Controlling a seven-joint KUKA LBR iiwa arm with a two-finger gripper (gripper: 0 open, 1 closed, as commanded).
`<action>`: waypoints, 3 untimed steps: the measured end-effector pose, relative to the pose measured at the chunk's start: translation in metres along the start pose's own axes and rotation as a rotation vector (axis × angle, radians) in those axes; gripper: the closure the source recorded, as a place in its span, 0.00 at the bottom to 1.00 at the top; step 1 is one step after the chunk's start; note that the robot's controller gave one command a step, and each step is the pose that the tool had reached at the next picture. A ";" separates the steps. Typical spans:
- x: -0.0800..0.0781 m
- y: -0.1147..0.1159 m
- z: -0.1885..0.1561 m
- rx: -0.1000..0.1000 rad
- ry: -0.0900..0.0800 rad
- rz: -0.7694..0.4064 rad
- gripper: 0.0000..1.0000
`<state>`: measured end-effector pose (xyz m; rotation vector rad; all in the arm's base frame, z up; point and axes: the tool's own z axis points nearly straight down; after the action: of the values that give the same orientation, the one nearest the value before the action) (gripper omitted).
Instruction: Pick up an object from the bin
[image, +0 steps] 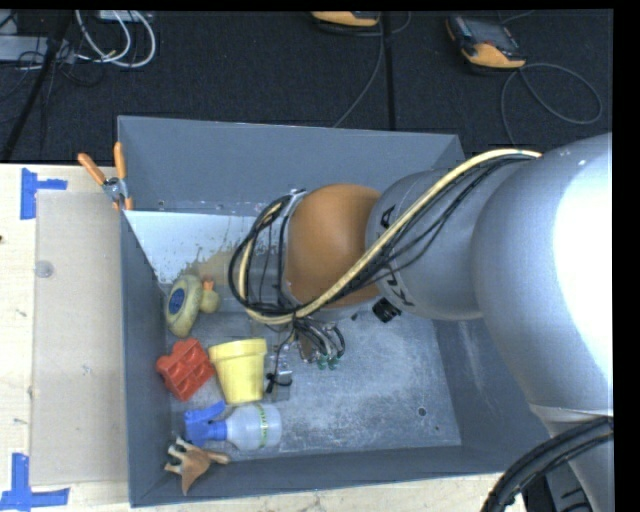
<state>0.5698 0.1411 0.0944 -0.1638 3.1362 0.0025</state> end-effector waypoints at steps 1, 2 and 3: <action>0.039 0.019 0.015 0.002 -0.001 -0.145 0.00; 0.062 0.033 0.016 0.003 -0.023 -0.131 1.00; 0.062 0.033 0.016 0.003 -0.023 -0.131 1.00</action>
Offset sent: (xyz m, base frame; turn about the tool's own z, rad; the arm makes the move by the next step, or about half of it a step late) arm 0.0000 0.0000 0.0000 0.0000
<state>0.5049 0.1677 0.0781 -0.3660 3.0960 -0.0007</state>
